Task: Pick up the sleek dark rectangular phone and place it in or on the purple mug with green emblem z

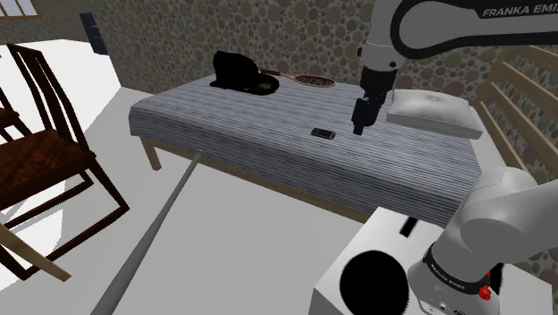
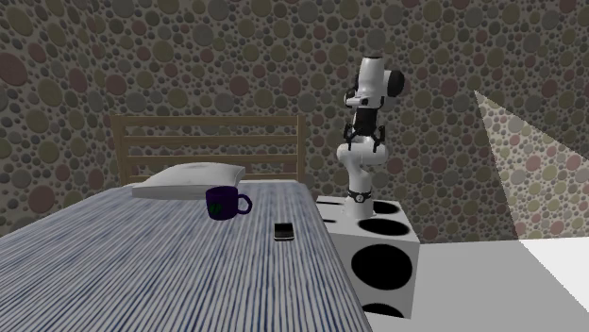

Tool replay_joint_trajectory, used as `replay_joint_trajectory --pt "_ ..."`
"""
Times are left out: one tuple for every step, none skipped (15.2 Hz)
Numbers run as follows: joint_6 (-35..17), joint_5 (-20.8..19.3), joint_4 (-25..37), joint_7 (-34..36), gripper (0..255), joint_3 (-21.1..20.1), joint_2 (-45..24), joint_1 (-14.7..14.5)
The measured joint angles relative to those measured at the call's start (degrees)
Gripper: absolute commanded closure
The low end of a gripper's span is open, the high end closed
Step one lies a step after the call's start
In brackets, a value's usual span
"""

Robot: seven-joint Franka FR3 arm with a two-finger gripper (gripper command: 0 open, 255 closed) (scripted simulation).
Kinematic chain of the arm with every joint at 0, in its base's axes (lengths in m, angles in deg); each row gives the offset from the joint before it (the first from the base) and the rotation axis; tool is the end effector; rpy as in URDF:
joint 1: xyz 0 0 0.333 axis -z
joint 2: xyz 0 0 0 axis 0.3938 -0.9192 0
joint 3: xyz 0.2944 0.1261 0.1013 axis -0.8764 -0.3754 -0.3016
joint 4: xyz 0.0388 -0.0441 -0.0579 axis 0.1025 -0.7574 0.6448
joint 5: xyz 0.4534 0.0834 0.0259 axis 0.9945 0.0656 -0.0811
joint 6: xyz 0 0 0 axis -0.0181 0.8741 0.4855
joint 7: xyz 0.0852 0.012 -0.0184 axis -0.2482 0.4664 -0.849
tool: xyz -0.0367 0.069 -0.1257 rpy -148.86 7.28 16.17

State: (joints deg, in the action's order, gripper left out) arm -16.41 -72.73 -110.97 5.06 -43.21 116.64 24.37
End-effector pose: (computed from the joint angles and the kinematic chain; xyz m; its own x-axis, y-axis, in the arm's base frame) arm 0.3781 -0.0110 0.5201 0.9971 0.0707 0.0267 0.0688 -0.9954 0.0667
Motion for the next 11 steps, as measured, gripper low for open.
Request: replay_joint_trajectory --pt "0.00 0.00 0.00 0.00 0 0.00 0.00 0.00" --pt "-0.71 -0.36 0.07 -0.75 0 0.56 -0.75 0.13" --pt "-1.82 -0.91 -0.11 -1.97 0 1.45 -1.63 0.34" --pt "-3.23 -1.41 -0.22 -3.18 0 2.28 -2.87 0.46" --pt "-4.46 -1.96 -0.24 -4.58 0 3.25 -3.96 0.65" --pt "-5.61 -2.48 0.21 -6.03 0 4.23 -5.44 0.81" --pt "-7.25 -3.12 0.22 -7.75 0 5.51 -7.00 1.08" --pt "-8.87 -3.52 0.96 -9.19 0 6.50 -9.24 1.16" --pt "-10.06 -3.93 1.26 -10.70 0 7.49 -10.61 1.31" --pt "-11.49 -4.12 1.62 -11.83 0 8.17 -12.30 1.25" --pt "-12.96 -4.44 1.69 -13.36 0 9.19 -13.74 1.38"
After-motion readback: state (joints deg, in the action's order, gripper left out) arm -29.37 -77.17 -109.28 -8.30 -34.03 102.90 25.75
